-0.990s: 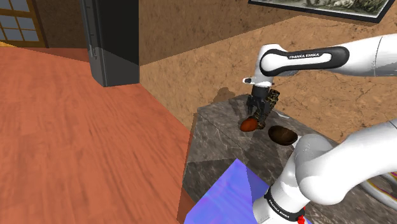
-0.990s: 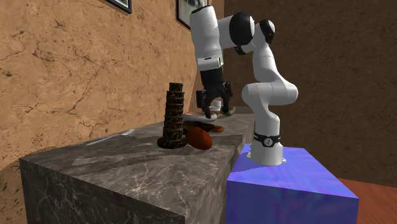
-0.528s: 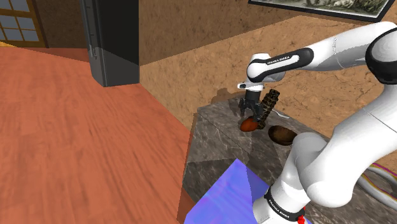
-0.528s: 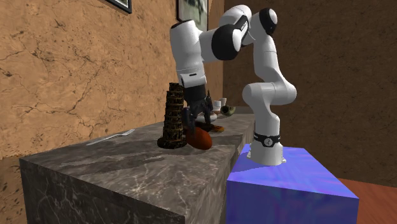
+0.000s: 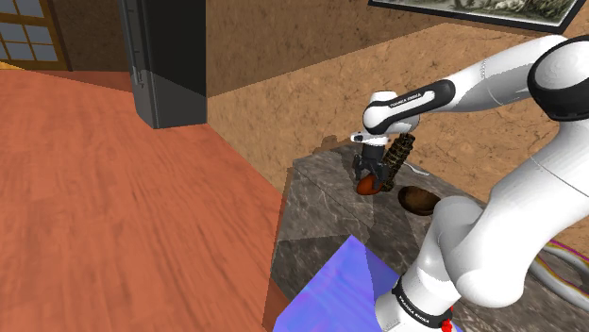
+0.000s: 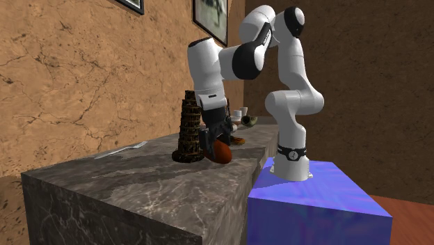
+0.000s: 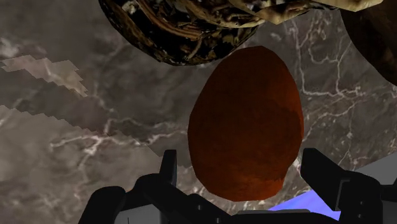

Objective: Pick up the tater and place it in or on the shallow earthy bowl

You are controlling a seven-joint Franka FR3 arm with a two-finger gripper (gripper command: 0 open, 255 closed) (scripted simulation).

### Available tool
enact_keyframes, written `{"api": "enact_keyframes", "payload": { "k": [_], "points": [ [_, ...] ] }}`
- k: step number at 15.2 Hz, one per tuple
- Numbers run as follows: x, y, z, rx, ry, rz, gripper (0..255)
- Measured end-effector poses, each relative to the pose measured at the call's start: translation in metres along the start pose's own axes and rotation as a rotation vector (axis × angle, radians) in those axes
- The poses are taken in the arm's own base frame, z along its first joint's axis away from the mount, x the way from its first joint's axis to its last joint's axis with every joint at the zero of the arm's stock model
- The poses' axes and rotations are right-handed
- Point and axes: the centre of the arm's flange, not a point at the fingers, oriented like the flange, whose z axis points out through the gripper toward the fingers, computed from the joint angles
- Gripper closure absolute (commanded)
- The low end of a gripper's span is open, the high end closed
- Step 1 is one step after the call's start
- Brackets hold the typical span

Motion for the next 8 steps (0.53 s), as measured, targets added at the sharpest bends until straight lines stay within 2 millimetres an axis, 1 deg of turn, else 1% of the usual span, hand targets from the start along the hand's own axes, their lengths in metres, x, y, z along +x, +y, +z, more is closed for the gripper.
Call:
{"api": "enact_keyframes", "payload": {
  "k": [5,6,8],
  "points": [
    [-0.0001,0.0003,0.0017,0.000,0.000,0.000,0],
    [-0.0001,0.0003,0.0017,0.000,0.000,0.000,255],
    [-0.0001,0.0003,0.0015,-0.001,0.000,0.000,255]
  ]
}}
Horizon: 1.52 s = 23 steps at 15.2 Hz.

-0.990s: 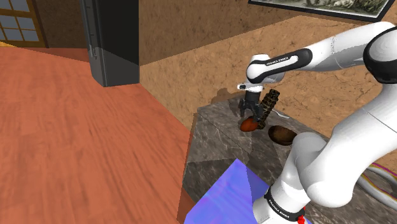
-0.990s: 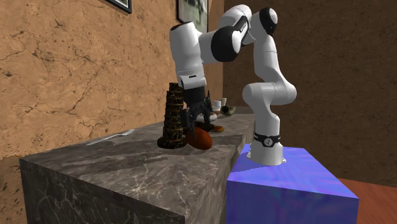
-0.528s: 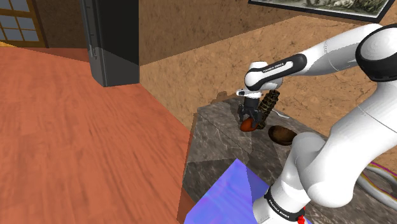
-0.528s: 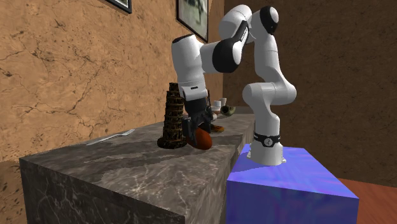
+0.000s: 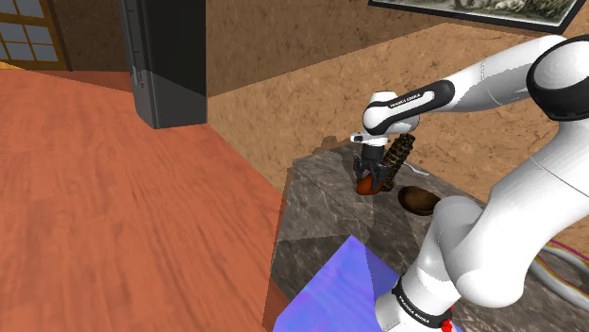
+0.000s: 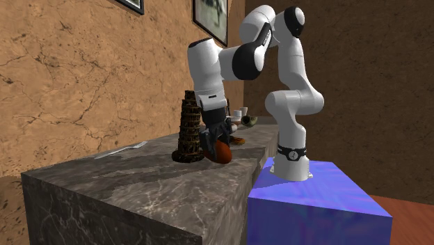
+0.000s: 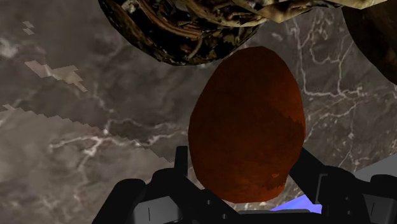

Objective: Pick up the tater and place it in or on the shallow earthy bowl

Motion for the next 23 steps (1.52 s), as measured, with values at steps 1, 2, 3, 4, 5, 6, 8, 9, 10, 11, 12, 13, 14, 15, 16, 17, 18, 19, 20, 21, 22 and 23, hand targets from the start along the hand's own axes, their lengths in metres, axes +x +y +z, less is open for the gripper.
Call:
{"api": "enact_keyframes", "payload": {
  "k": [1,2,3,4,5,6,8,9,10,11,12,13,14,15,16,17,18,19,20,21,22,23],
  "points": [
    [0.000,0.000,0.000,0.000,0.000,0.000,255],
    [0.000,0.000,0.000,0.000,0.000,0.000,255],
    [0.000,0.000,0.000,0.000,0.000,0.000,255],
    [0.000,0.000,0.000,0.000,0.000,0.000,255],
    [0.000,0.000,0.000,0.000,0.000,0.000,255],
    [0.000,0.000,0.000,0.000,0.000,0.000,255],
    [0.000,0.000,0.000,0.000,0.000,0.000,255],
    [0.000,0.000,-0.003,0.000,0.000,0.000,255],
    [0.000,-0.001,-0.006,0.000,0.000,0.000,255],
    [0.000,-0.002,-0.011,0.000,0.000,0.000,255],
    [0.000,-0.004,-0.015,0.000,0.000,0.000,255],
    [0.001,-0.006,-0.020,0.000,0.000,0.000,255],
    [0.001,-0.008,-0.025,0.000,0.000,0.000,255],
    [0.001,-0.009,-0.030,0.000,0.000,0.000,255],
    [0.001,-0.010,-0.035,0.000,0.000,0.000,255],
    [0.001,-0.011,-0.040,0.000,0.000,0.000,255],
    [0.001,-0.013,-0.046,0.000,0.000,0.000,255],
    [0.000,-0.015,-0.050,0.000,0.000,0.000,255],
    [0.002,-0.017,-0.056,0.000,0.000,0.000,255],
    [0.002,-0.018,-0.060,0.000,0.000,0.000,255],
    [0.002,-0.019,-0.064,0.000,0.000,0.000,255],
    [0.002,-0.020,-0.070,0.000,0.000,0.000,255]
  ]
}}
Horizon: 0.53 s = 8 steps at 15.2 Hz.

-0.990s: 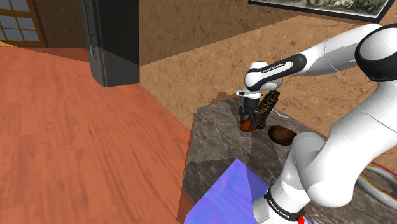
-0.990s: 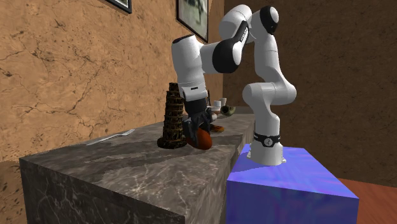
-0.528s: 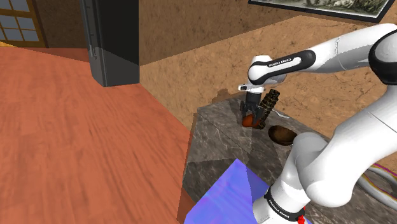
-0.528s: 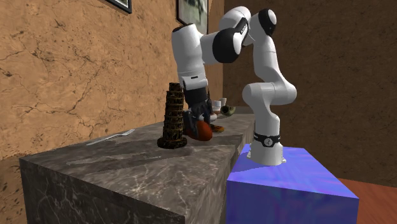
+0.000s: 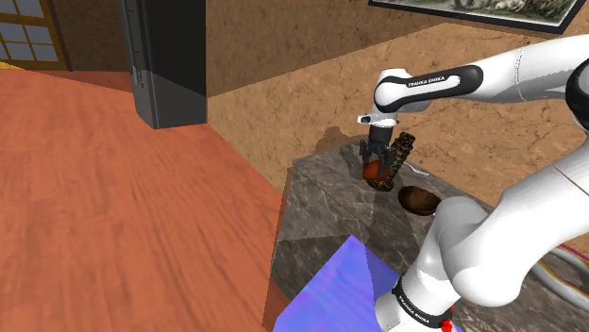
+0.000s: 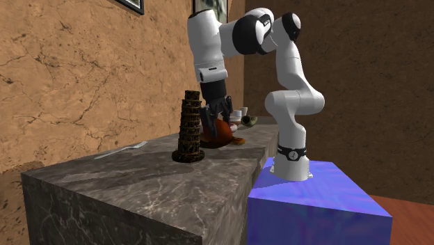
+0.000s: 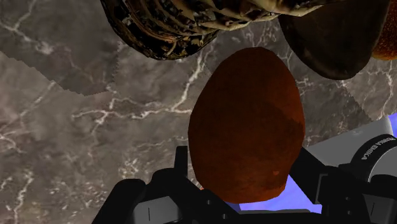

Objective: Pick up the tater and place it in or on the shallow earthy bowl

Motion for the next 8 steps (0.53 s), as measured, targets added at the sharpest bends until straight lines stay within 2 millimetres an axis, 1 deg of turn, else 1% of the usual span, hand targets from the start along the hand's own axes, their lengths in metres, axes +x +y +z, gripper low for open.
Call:
{"api": "enact_keyframes", "payload": {
  "k": [8],
  "points": [
    [0.000,-0.010,-0.041,0.000,0.000,0.000,255]
  ]
}}
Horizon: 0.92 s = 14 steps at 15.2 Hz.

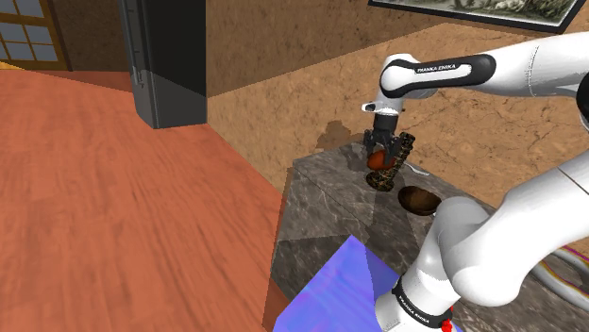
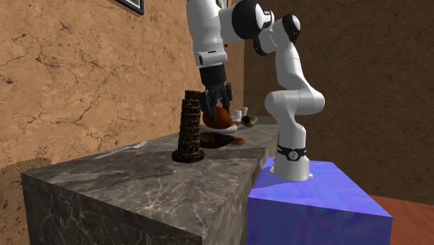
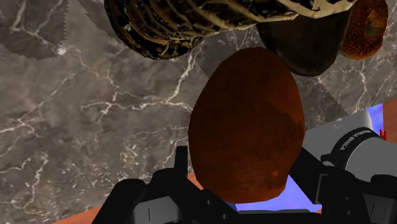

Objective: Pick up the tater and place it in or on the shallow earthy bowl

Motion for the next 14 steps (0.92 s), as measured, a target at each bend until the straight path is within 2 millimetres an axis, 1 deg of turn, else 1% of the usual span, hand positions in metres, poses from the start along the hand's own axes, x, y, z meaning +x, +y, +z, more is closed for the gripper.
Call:
{"api": "enact_keyframes", "payload": {
  "k": [5,10,11,14],
  "points": [
    [0.001,-0.009,-0.027,0.000,0.000,0.000,255],
    [0.000,-0.014,-0.050,0.000,0.000,0.000,255],
    [-0.004,-0.019,-0.050,0.000,0.000,0.000,255],
    [-0.024,-0.046,-0.046,0.000,0.001,0.000,255]
  ]
}}
